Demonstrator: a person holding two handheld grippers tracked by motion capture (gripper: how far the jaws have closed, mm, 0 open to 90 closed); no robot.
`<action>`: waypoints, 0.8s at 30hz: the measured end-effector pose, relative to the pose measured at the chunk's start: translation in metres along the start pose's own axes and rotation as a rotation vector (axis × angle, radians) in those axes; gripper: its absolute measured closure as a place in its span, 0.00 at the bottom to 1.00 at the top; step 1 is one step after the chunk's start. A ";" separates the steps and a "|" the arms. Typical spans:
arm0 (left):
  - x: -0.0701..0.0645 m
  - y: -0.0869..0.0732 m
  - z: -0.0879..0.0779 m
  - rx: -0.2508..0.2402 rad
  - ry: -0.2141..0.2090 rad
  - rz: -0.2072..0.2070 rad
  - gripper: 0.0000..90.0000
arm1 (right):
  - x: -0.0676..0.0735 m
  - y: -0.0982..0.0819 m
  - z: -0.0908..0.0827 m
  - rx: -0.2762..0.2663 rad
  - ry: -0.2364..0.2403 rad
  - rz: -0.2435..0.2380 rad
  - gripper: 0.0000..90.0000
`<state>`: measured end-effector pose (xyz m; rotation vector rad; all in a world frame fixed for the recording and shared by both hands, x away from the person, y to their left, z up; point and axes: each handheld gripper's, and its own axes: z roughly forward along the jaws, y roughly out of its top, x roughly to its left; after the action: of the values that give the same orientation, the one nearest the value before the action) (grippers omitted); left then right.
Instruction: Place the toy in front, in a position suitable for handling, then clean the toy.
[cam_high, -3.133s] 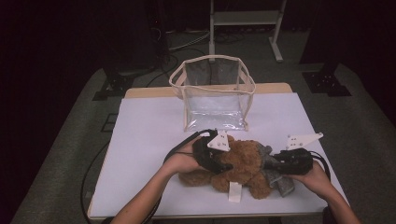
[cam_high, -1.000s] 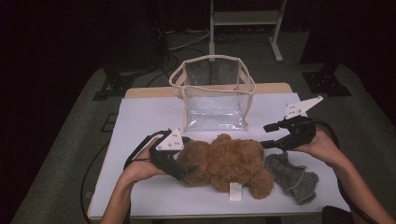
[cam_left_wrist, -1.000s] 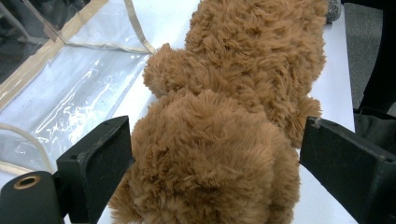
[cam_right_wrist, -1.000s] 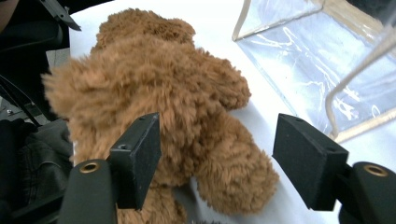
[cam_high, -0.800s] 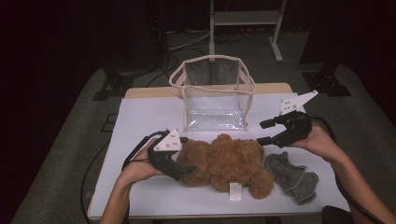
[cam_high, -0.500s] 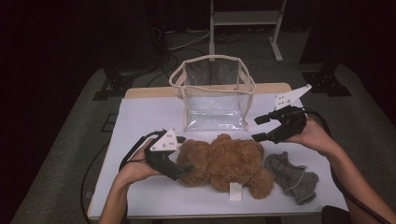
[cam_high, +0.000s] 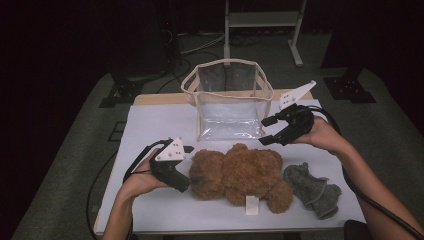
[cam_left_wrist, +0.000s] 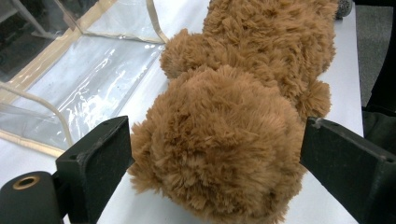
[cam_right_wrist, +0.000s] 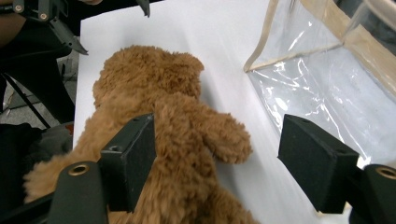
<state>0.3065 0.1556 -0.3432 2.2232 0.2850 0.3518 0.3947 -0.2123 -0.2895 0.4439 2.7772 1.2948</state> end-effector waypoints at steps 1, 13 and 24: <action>0.000 0.000 -0.001 -0.006 0.001 -0.005 0.09 | -0.001 0.002 0.001 0.000 0.004 -0.006 0.29; 0.002 -0.004 -0.009 -0.019 0.012 -0.012 0.07 | -0.011 0.026 0.017 0.023 0.019 -0.035 0.25; 0.003 -0.007 -0.015 -0.006 0.032 -0.018 0.04 | -0.018 0.043 0.024 0.030 0.025 -0.050 0.25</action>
<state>0.3039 0.1722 -0.3390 2.2092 0.3204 0.3786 0.4260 -0.1728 -0.2738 0.3594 2.8118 1.2586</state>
